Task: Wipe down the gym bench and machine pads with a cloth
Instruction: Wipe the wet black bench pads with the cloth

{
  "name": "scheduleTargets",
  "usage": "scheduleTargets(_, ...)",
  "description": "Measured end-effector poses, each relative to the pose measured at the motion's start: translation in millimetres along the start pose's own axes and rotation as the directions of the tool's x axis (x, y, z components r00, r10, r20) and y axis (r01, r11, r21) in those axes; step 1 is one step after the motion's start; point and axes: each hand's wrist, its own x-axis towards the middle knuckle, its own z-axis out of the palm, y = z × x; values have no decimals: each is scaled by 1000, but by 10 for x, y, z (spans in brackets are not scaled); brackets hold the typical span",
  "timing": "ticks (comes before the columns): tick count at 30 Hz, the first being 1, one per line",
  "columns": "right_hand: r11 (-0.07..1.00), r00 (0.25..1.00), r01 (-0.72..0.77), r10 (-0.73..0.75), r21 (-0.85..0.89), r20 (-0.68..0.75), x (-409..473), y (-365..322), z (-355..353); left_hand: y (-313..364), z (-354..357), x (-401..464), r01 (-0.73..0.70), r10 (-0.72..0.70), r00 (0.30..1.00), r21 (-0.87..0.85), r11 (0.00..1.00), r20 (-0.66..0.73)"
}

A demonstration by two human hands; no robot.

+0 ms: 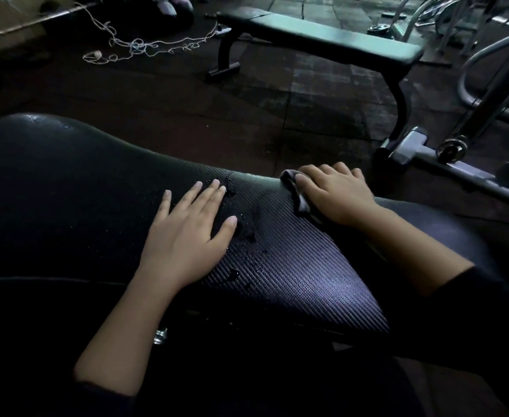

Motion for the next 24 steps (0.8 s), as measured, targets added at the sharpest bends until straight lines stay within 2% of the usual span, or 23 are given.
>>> scheduleTargets(2,995,998,64,-65,72,17,-72,73,-39,6,7,-11,7,-7,1000,-10,1000,-9)
scheduleTargets(6,954,952,192,-238,231,193,-192,307,-208,14,8,-20,19,-19,1000,-21,1000,-10)
scheduleTargets(10,900,925,254,-333,355,181,-273,444,-297,24,-16,-39,23,-24,1000,-34,999,-14)
scheduleTargets(12,897,921,301,-361,323,145,-288,454,-300,23,-25,-48,26,-27,999,-46,999,-19)
scheduleTargets(16,864,882,466,-471,189,-18,-334,426,-284,36,-36,-52,29,-32,999,-76,997,-28)
scheduleTargets(20,870,890,454,-452,193,-58,-410,424,-251,13,-44,-80,10,-20,997,-135,991,-70)
scheduleTargets(24,899,901,432,-427,72,-76,-413,346,-154,-28,-70,-111,-14,1,996,-152,988,-90)
